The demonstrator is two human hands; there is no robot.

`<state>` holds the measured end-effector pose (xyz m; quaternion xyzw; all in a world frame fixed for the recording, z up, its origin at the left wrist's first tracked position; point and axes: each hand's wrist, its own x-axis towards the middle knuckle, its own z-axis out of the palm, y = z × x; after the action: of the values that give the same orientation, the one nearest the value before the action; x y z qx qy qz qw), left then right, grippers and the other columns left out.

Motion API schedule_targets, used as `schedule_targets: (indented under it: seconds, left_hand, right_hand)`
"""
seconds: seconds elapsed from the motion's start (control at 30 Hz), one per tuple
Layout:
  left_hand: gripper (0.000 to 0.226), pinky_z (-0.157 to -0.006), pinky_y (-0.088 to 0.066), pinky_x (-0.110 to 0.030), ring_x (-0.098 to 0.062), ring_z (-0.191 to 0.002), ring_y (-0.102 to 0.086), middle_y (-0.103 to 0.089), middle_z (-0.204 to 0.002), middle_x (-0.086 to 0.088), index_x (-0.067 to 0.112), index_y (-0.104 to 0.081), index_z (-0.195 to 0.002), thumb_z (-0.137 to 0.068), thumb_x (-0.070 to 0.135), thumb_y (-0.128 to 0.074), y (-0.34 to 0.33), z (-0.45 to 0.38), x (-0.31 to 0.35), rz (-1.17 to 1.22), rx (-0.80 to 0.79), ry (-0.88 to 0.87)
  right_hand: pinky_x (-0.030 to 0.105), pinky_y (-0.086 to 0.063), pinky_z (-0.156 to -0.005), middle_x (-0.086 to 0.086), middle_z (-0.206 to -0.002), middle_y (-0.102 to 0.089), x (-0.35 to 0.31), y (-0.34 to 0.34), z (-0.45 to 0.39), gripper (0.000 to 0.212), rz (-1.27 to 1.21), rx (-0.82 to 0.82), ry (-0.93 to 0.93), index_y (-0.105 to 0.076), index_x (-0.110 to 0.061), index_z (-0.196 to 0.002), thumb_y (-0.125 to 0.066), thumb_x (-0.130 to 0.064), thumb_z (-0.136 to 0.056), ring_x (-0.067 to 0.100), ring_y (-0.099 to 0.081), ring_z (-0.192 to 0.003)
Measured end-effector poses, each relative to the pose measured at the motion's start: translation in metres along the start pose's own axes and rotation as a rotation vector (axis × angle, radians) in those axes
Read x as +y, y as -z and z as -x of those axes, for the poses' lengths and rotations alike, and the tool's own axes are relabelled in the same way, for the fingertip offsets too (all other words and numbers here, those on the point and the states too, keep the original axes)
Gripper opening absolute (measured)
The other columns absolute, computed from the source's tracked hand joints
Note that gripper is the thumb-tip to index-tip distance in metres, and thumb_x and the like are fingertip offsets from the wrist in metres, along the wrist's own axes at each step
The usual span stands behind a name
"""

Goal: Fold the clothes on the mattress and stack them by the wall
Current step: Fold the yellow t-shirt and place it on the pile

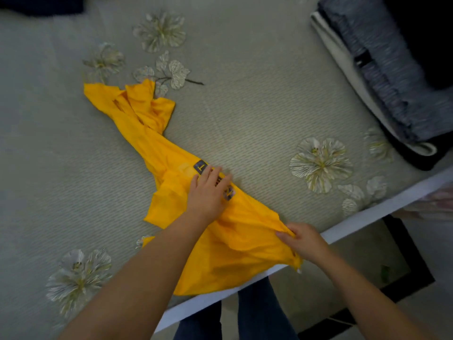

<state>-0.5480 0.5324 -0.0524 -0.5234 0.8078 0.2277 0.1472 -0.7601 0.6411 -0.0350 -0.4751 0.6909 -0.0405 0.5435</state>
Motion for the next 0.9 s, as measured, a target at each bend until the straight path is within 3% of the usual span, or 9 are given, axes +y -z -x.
schedule_targets:
  seconds: [0.1,0.2,0.3,0.37,0.43,0.5,0.63,0.7,0.9]
  left_hand:
    - [0.033,-0.112,-0.007,-0.047,-0.02,-0.14,-0.016,-0.024,-0.15,-0.001,0.026,-0.05,-0.126,-0.094,0.028,-0.041,-0.005,-0.016,0.0,-0.145,-0.146,0.016]
    - [0.023,-0.096,-0.032,-0.036,-0.024,-0.113,-0.052,-0.058,-0.119,-0.007,0.016,-0.053,-0.109,-0.095,0.025,-0.038,0.023,-0.028,0.001,-0.184,-0.071,0.017]
    - [0.023,-0.063,-0.044,-0.04,-0.033,-0.083,-0.061,-0.064,-0.088,-0.019,0.003,-0.059,-0.091,-0.087,0.019,-0.044,0.081,-0.036,-0.002,-0.027,0.298,-0.066]
    - [0.03,-0.052,-0.041,-0.036,-0.031,-0.07,-0.055,-0.06,-0.069,-0.021,-0.003,-0.062,-0.08,-0.079,0.02,-0.044,0.114,-0.03,-0.009,0.027,0.64,-0.189]
    - [0.033,-0.058,-0.033,-0.03,-0.022,-0.073,-0.045,-0.06,-0.068,-0.02,-0.005,-0.064,-0.082,-0.079,0.022,-0.045,0.131,-0.02,-0.011,0.07,0.771,-0.199]
    - [0.037,-0.063,-0.033,-0.031,-0.023,-0.076,-0.05,-0.062,-0.074,-0.019,-0.003,-0.064,-0.086,-0.083,0.028,-0.043,0.122,-0.012,-0.006,0.068,0.603,-0.214]
    - [0.038,-0.088,-0.037,-0.033,-0.022,-0.114,-0.047,-0.051,-0.122,-0.01,0.014,-0.048,-0.123,-0.096,0.037,-0.035,0.053,0.002,0.018,-0.137,-0.313,-0.216]
    - [0.039,-0.09,-0.038,-0.035,-0.025,-0.119,-0.044,-0.046,-0.13,-0.01,0.016,-0.046,-0.128,-0.095,0.035,-0.039,0.027,0.008,0.033,-0.198,-0.562,-0.246]
    - [0.034,-0.084,-0.04,-0.031,-0.022,-0.115,-0.049,-0.054,-0.125,-0.005,0.017,-0.049,-0.126,-0.097,0.029,-0.035,0.03,-0.029,0.05,-0.005,-0.182,-0.122]
  right_hand:
    - [0.018,-0.031,-0.055,-0.006,-0.057,-0.035,0.012,0.016,-0.001,0.044,0.141,-0.04,0.013,-0.032,-0.021,-0.054,-0.052,-0.01,-0.092,0.0,-0.033,-0.054]
    - [0.028,-0.031,-0.063,0.006,-0.069,-0.052,-0.001,0.045,-0.013,0.027,0.144,0.081,-0.012,-0.053,-0.012,-0.067,-0.047,-0.008,-0.094,0.01,-0.048,-0.066]
    - [0.021,-0.03,-0.066,0.02,-0.1,-0.063,-0.041,0.088,-0.03,0.021,0.012,0.457,0.127,-0.062,0.004,-0.105,-0.047,0.001,-0.091,0.028,-0.057,-0.092]
    - [0.015,-0.032,-0.061,0.013,-0.094,-0.064,-0.07,0.117,-0.032,0.022,-0.112,0.614,0.261,-0.061,0.0,-0.107,-0.048,0.001,-0.089,0.021,-0.054,-0.082]
    - [0.01,-0.033,-0.054,-0.005,-0.077,-0.057,-0.086,0.133,-0.029,0.025,-0.171,0.634,0.369,-0.059,-0.008,-0.105,-0.045,-0.01,-0.085,0.006,-0.046,-0.065]
    - [0.018,-0.031,-0.056,-0.004,-0.078,-0.057,-0.082,0.136,-0.032,0.029,-0.128,0.597,0.33,-0.06,-0.006,-0.108,-0.044,-0.01,-0.084,0.006,-0.044,-0.064]
    - [0.038,-0.037,-0.085,0.026,-0.114,-0.054,-0.028,0.117,-0.048,0.032,0.178,0.592,-0.026,-0.054,0.005,-0.118,-0.047,-0.001,-0.088,0.034,-0.049,-0.104]
    - [0.04,-0.036,-0.086,0.029,-0.114,-0.053,-0.001,0.102,-0.048,0.031,0.165,0.595,-0.165,-0.052,0.008,-0.116,-0.049,-0.004,-0.088,0.037,-0.047,-0.107]
    - [0.037,-0.036,-0.09,0.024,-0.12,-0.051,0.029,0.063,-0.041,0.045,-0.035,0.609,-0.245,-0.047,0.003,-0.126,-0.06,-0.015,-0.087,0.034,-0.044,-0.114]
